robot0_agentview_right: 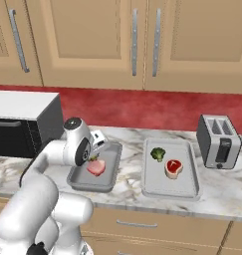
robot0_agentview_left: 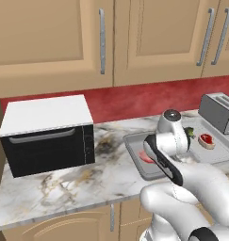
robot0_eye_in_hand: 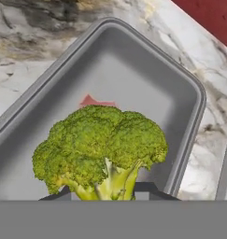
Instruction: Place one broccoli and one steak in each tupperware on the nearby counter, to pack two identical lunches.
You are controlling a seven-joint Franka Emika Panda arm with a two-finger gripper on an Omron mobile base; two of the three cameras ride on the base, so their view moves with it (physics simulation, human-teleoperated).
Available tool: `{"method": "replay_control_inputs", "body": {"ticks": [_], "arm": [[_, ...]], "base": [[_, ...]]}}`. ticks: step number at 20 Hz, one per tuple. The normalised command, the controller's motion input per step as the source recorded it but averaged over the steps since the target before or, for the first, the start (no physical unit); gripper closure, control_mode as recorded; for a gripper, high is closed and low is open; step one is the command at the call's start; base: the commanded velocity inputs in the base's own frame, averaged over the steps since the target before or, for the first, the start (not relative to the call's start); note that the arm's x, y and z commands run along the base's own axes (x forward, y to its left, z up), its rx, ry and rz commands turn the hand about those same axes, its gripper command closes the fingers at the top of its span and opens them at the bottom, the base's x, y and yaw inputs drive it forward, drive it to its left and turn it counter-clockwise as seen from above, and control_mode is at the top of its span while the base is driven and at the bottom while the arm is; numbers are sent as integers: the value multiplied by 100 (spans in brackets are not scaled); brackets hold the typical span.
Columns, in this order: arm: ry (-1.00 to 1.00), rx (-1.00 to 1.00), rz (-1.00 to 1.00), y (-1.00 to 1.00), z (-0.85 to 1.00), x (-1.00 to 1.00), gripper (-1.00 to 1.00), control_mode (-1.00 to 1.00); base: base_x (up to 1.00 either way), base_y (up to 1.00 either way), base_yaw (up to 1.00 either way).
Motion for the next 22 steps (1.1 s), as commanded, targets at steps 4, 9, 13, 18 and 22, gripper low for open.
{"method": "replay_control_inputs", "body": {"ticks": [4, 9, 13, 18, 22], "arm": [[6, 0, -4, -1, -24, 65, 100, -100], [11, 0, -6, -13, -15, 51, 100, -100], [10, 0, -7, -21, -22, 40, 100, -100], [2, 0, -1, -1, -40, 26, 100, -100], [0, 0, 0, 0, -51, 17, 100, -100]], "base": [[0, 0, 0], [0, 0, 0], [0, 0, 0], [0, 0, 0], [0, 0, 0]]}}
